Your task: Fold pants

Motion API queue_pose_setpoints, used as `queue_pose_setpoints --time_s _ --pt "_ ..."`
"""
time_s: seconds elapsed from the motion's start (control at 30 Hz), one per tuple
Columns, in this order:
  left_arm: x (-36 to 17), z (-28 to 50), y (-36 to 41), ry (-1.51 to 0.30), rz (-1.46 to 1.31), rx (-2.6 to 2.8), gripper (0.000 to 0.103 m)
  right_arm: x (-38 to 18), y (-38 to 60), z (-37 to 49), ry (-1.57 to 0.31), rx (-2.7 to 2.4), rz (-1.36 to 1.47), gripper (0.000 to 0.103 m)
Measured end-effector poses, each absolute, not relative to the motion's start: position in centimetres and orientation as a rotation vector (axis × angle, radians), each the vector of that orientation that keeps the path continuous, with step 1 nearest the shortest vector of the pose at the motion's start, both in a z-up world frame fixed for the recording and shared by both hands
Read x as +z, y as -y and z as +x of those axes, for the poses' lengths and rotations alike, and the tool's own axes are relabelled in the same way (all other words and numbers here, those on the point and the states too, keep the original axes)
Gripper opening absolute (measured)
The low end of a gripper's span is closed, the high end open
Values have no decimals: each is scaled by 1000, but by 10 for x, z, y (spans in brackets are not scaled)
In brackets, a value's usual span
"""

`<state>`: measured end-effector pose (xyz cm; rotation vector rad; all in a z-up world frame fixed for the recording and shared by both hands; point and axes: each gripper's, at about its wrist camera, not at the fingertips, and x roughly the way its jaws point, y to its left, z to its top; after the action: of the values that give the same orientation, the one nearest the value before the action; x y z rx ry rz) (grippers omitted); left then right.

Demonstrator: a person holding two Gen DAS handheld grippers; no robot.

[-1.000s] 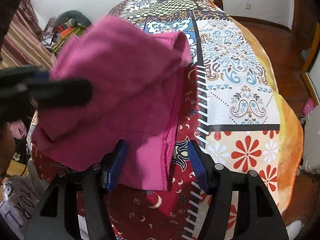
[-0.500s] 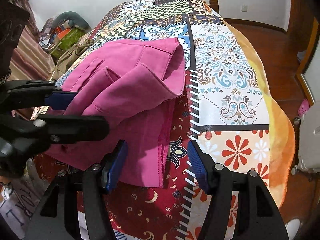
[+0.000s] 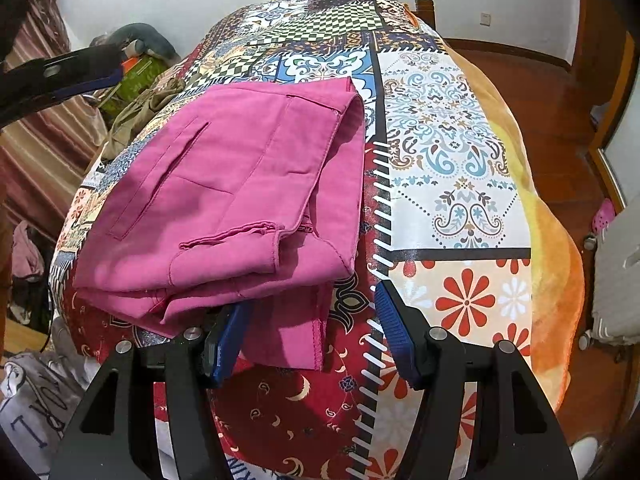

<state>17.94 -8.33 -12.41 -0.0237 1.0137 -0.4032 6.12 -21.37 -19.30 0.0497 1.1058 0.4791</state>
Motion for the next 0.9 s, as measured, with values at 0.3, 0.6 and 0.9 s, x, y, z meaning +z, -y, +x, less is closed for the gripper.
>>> queue_pose_setpoints --time_s 0.3,0.6,0.9 --pt "-169 235 63 -1091 42 -325 47 -198 218 63 -1116 473 76 59" --pt "-211 264 70 -1164 175 -337 53 -207 221 76 -1145 464 80 59" --pt "-234 270 58 -1134 294 -234 70 -213 217 96 -1157 454 68 59"
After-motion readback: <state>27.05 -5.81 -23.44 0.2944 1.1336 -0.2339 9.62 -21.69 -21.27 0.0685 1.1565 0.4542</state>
